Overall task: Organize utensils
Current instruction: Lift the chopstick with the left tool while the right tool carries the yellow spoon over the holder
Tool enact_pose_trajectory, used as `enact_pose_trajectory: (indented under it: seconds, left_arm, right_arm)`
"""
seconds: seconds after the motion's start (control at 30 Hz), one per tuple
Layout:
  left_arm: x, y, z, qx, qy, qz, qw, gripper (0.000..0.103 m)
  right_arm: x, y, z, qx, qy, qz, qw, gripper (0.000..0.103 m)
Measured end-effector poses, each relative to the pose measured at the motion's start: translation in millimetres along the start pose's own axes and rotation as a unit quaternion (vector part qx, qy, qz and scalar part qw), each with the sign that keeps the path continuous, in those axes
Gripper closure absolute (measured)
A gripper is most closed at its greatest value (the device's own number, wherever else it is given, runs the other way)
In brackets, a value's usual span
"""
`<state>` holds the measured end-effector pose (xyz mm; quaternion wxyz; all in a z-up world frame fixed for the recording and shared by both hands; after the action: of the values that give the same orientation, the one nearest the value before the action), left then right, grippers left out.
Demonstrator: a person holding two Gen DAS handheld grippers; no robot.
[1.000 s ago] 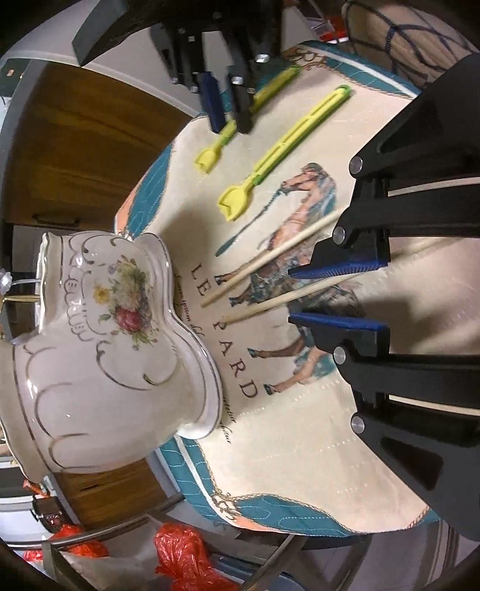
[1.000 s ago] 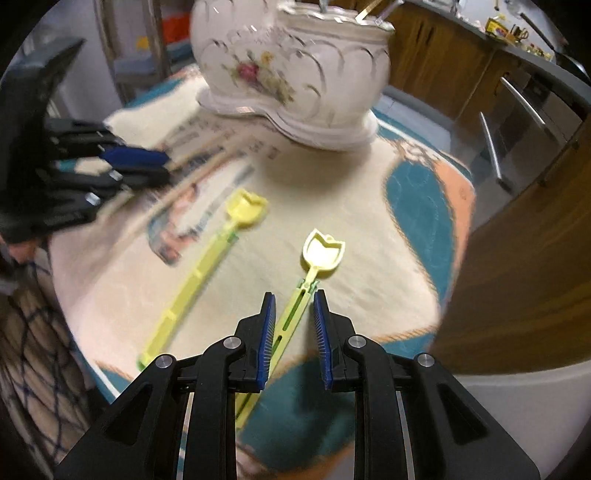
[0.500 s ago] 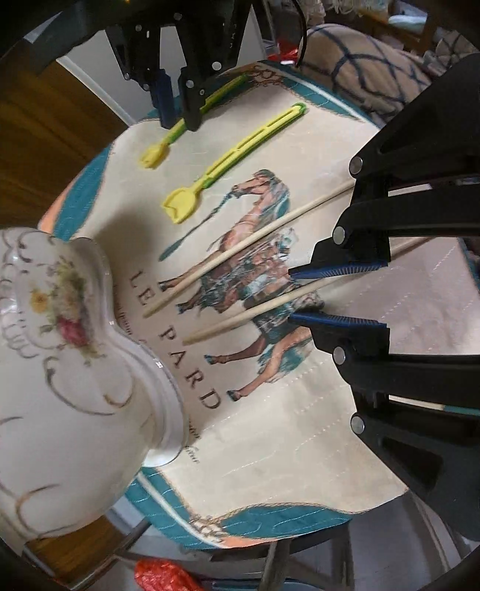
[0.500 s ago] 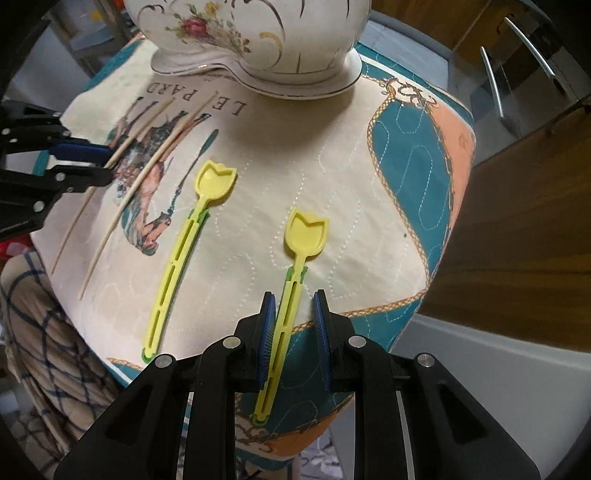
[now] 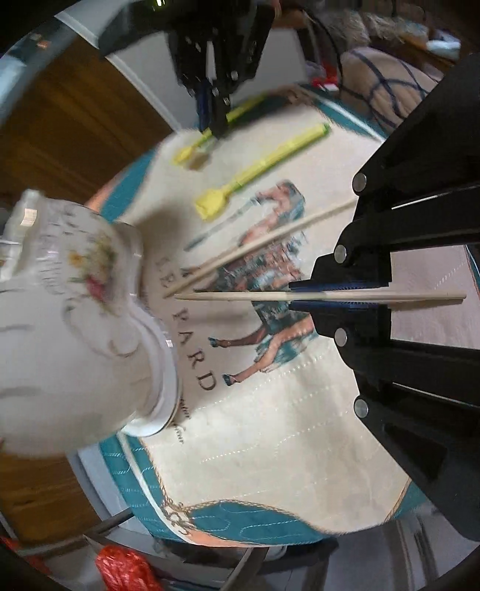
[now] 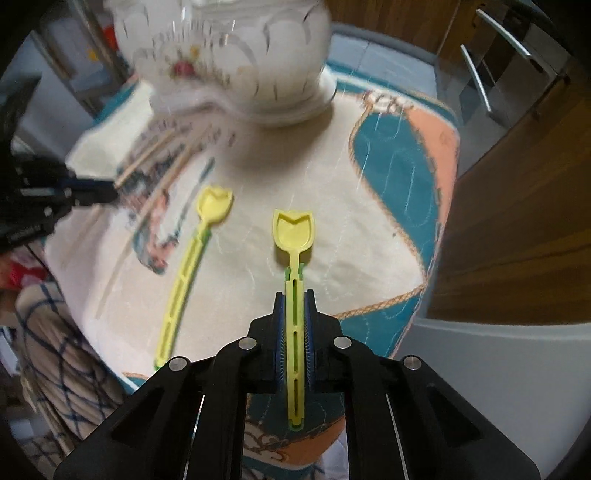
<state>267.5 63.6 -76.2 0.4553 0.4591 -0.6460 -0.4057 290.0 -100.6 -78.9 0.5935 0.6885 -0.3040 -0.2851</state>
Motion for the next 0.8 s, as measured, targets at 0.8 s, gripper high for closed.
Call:
enact_pose_trajectory:
  seconds: [0.8]
  left_arm:
    - [22.5,163.1,-45.5,0.444,0.021,0.017,0.8958,0.099]
  right_arm:
    - [-1.0,124.4,-59.2,0.413,-0.07,-0.155,0.895,0.093]
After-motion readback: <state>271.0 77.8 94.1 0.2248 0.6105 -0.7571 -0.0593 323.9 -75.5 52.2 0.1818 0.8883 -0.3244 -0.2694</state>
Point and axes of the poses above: each gripper's, at about its wrist camera, not at the fingertips, and y roughly against the way its jaws point, x to its right, z to its underside, the point moved 10 cm from there along -y, roughly the way its jaws point, and after that the axes turned 8 degrees about -x, right-handed, at the moved point
